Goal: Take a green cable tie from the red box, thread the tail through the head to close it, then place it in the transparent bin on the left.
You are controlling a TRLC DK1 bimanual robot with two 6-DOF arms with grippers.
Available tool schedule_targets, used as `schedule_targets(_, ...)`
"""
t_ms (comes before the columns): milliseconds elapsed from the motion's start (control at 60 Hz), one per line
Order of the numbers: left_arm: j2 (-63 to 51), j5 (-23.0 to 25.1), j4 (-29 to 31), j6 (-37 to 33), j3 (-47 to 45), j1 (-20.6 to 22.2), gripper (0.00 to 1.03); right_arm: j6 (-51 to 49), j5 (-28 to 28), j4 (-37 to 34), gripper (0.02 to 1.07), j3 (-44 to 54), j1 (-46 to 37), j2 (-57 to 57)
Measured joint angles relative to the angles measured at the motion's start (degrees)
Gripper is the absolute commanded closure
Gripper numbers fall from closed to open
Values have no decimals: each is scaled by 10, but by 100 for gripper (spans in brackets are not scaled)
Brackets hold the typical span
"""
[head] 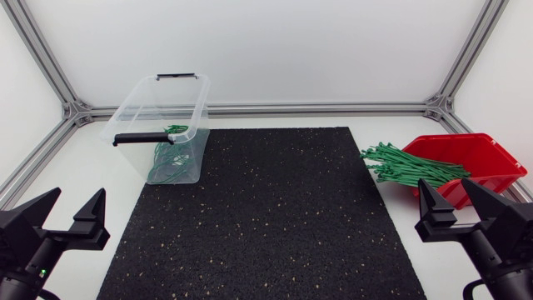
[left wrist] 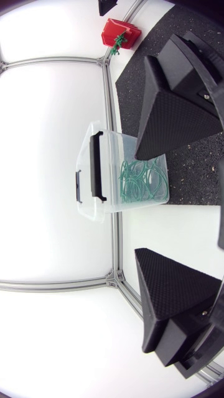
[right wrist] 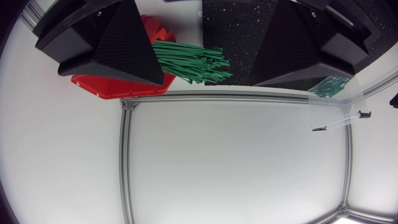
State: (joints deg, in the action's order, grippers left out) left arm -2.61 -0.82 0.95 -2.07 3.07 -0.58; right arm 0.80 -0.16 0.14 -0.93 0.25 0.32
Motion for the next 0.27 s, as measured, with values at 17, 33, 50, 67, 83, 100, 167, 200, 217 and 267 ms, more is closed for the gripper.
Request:
schedule_targets(17, 4, 2, -6, 2, -4, 0, 6, 0, 0, 0, 7, 0, 0, 0)
schedule_targets(33, 6, 3, -9, 3, -6, 0, 6, 0, 0, 0, 7, 0, 0, 0)
schedule_targets(50, 12, 4, -11, 6, -6, 1, 6, 0, 0, 0, 7, 0, 0, 0)
schedule_targets(67, 17, 4, -12, 6, -6, 1, 6, 0, 0, 0, 7, 0, 0, 0)
schedule_targets(83, 19, 4, -12, 6, -6, 1, 6, 0, 0, 0, 7, 0, 0, 0)
schedule_targets(100, 20, 4, -13, 6, -6, 2, 6, 0, 0, 0, 7, 0, 0, 0)
schedule_targets(167, 22, 4, -13, 7, -7, 3, 6, 0, 0, 0, 7, 0, 0, 0)
schedule_targets(200, 23, 4, -13, 8, -7, 3, 6, 0, 0, 0, 7, 0, 0, 0)
schedule_targets(217, 23, 4, -13, 8, -7, 3, 6, 0, 0, 0, 7, 0, 0, 0)
schedule_targets(267, 23, 4, -13, 8, -7, 3, 6, 0, 0, 0, 7, 0, 0, 0)
